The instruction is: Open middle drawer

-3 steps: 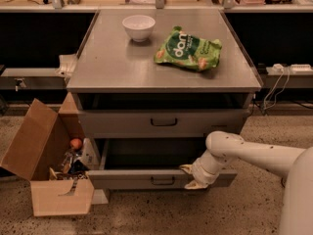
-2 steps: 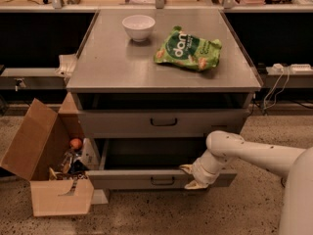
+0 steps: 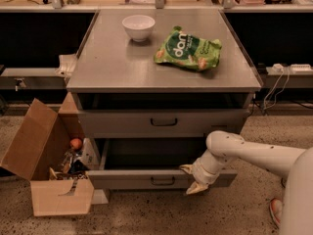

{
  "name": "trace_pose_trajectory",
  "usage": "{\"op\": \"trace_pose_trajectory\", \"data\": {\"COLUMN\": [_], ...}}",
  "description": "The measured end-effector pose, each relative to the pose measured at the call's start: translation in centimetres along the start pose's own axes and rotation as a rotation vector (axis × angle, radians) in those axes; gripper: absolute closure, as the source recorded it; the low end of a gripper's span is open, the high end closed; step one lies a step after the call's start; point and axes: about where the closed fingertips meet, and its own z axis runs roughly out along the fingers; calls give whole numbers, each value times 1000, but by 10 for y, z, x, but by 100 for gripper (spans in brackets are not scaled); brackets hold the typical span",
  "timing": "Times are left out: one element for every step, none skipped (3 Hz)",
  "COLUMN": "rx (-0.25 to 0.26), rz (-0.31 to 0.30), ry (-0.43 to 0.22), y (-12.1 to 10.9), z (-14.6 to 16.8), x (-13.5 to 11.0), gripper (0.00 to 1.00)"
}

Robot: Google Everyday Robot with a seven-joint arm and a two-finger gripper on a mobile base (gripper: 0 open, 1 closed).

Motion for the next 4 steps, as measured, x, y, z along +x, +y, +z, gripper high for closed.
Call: {"op": "trace_pose_trajectory", "data": {"rx": [0,0,0,36], "rz": [0,0,0,-5], "ry": [0,0,0,37], "y": [0,0,0,-8], "z": [0,0,0,-3], "x": [0,0,0,5], "gripper": [5,0,0,0]}}
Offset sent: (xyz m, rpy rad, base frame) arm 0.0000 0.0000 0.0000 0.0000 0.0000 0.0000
